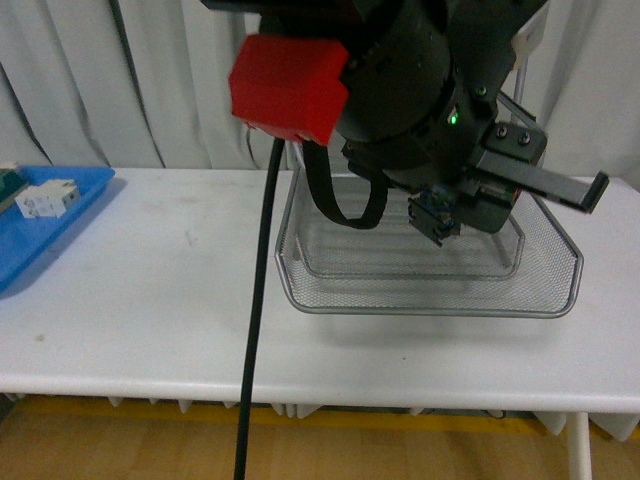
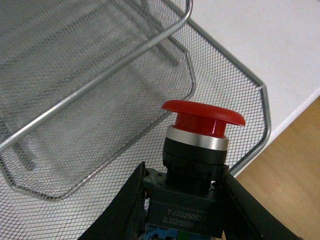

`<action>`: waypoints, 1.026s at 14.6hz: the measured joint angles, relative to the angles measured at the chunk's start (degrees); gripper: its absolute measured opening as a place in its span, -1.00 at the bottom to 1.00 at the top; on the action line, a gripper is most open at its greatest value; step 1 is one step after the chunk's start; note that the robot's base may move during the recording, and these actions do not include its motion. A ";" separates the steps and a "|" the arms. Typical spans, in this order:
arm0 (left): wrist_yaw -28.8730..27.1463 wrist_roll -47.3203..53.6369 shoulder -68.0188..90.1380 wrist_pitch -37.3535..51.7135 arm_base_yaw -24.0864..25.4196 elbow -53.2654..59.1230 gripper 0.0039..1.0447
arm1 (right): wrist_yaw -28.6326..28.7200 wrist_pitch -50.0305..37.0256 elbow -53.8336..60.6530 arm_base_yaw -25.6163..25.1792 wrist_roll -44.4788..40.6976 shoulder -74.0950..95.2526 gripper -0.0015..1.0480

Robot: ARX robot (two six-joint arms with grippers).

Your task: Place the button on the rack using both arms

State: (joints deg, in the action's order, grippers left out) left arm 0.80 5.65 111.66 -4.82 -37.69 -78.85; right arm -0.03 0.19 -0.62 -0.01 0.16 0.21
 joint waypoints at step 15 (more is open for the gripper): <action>0.37 4.87 -1.60 -9.75 1.95 -7.26 0.88 | 0.00 0.02 0.00 0.00 0.00 0.00 0.87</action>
State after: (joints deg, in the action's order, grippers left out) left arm 1.17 10.52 110.06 -14.57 -35.75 -86.11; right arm -0.03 0.21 -0.62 -0.01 0.16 0.21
